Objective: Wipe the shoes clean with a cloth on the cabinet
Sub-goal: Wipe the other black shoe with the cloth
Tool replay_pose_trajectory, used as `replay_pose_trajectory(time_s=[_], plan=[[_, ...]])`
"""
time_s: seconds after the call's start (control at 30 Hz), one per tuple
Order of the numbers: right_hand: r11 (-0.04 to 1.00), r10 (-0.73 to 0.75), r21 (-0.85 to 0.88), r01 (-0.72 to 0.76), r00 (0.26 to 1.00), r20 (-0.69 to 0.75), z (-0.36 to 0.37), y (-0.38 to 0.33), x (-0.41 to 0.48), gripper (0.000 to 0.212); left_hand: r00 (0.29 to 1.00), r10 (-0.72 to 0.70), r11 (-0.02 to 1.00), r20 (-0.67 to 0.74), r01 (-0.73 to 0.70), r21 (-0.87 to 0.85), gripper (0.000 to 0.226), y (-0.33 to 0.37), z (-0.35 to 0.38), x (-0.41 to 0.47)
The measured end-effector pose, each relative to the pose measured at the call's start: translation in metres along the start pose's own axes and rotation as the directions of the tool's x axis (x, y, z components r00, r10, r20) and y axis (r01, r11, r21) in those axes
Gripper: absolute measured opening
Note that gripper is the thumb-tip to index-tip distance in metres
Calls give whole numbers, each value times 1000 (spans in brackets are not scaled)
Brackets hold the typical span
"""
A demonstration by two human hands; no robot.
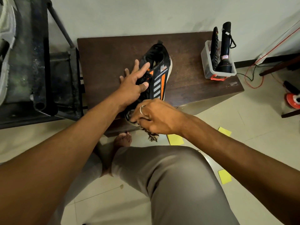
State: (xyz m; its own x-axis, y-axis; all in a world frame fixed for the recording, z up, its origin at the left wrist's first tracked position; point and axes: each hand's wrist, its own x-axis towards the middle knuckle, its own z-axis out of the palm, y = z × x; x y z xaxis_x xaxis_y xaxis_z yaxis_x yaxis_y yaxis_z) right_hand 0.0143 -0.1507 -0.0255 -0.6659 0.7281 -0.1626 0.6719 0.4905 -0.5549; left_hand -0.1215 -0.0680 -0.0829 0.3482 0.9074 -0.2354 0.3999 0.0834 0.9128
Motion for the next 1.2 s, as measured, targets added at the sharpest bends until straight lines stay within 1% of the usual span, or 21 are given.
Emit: replay_pose_trajectory(time_s=[0.07, 0.1, 0.17, 0.2, 0.27, 0.33, 0.4, 0.47, 0.5, 0.53, 0.57, 0.63, 0.7, 0.73, 0.8, 0.87, 0.93, 1.0, 1.07, 1.17, 1.2], plan=[[997, 27, 63, -33, 996, 82, -12, 1, -3, 30, 1000, 1, 1000, -5, -1, 1, 70, 0, 0, 1], [993, 40, 104, -48, 996, 77, -16, 3, -3, 28, 1000, 3, 1000, -5, -3, 1, 70, -1, 0, 1], [987, 60, 152, -51, 997, -55, -16, 8, -5, 25, 1000, 9, 1000, 2, -9, 3, 70, -2, -1, 2], [991, 59, 129, -42, 990, -126, -12, 10, -4, 24, 1000, 13, 1000, 0, -13, 2, 70, -3, -1, 2], [998, 51, 33, -46, 986, -160, 1, 10, -3, 26, 1000, 18, 1000, -4, -18, 5, 70, -2, 0, 1], [999, 41, -17, -44, 991, -124, 8, 6, -4, 29, 1000, 19, 1000, -5, -19, 8, 70, -2, 1, 1], [999, 52, 17, -52, 998, -22, 1, 0, -5, 29, 1000, 14, 1000, -4, -14, 15, 70, -2, 1, 1], [989, 102, 100, -108, 992, 68, -13, 1, -8, 27, 1000, 20, 1000, -4, -20, 20, 70, -3, 0, 2], [979, 131, 147, -139, 989, 63, -19, 4, -10, 27, 1000, 23, 1000, -3, -23, 20, 70, -3, 0, 2], [972, 162, 169, -161, 987, 8, -24, 8, -12, 27, 1000, 28, 999, -3, -28, 20, 69, -3, 1, 2], [976, 181, 139, -168, 980, -84, -26, 15, -13, 27, 999, 36, 999, -5, -36, 22, 70, -2, 1, 1], [982, 178, -30, -189, 961, -212, -22, 26, -14, 28, 998, 60, 996, -29, -59, 60, 70, -2, 4, -1], [961, 205, -145, -235, 959, -193, -10, 25, -17, 32, 992, 107, 982, -63, -95, 164, 71, -1, 9, -4], [957, 217, -159, -242, 963, -161, -4, 21, -18, 33, 987, 137, 969, -85, -116, 219, 72, -1, 12, -5], [970, 215, -98, -222, 974, -70, 2, 11, -21, 31, 973, 192, 938, -128, -144, 314, 72, -3, 17, -7], [972, 229, 49, -228, 973, -21, -6, 9, -23, 29, 963, 225, 918, -151, -158, 364, 72, -5, 19, -8], [972, 234, 57, -230, 969, -76, -14, 15, -22, 27, 965, 216, 927, -146, -156, 341, 70, -5, 18, -8], [965, 221, -98, -242, 957, -190, -12, 22, -18, 28, 972, 189, 949, -141, -144, 280, 71, -3, 16, -7], [953, 233, -150, -264, 952, -197, -2, 15, -14, 30, 977, 162, 964, -140, -126, 235, 72, -4, 16, -7], [981, 192, 48, -189, 979, -69, 0, -2, -13, 30, 979, 140, 970, -147, -106, 218, 73, -7, 16, -6], [969, 223, 112, -219, 974, -25, -6, 0, -14, 28, 981, 137, 971, -139, -106, 213, 73, -7, 16, -6]])
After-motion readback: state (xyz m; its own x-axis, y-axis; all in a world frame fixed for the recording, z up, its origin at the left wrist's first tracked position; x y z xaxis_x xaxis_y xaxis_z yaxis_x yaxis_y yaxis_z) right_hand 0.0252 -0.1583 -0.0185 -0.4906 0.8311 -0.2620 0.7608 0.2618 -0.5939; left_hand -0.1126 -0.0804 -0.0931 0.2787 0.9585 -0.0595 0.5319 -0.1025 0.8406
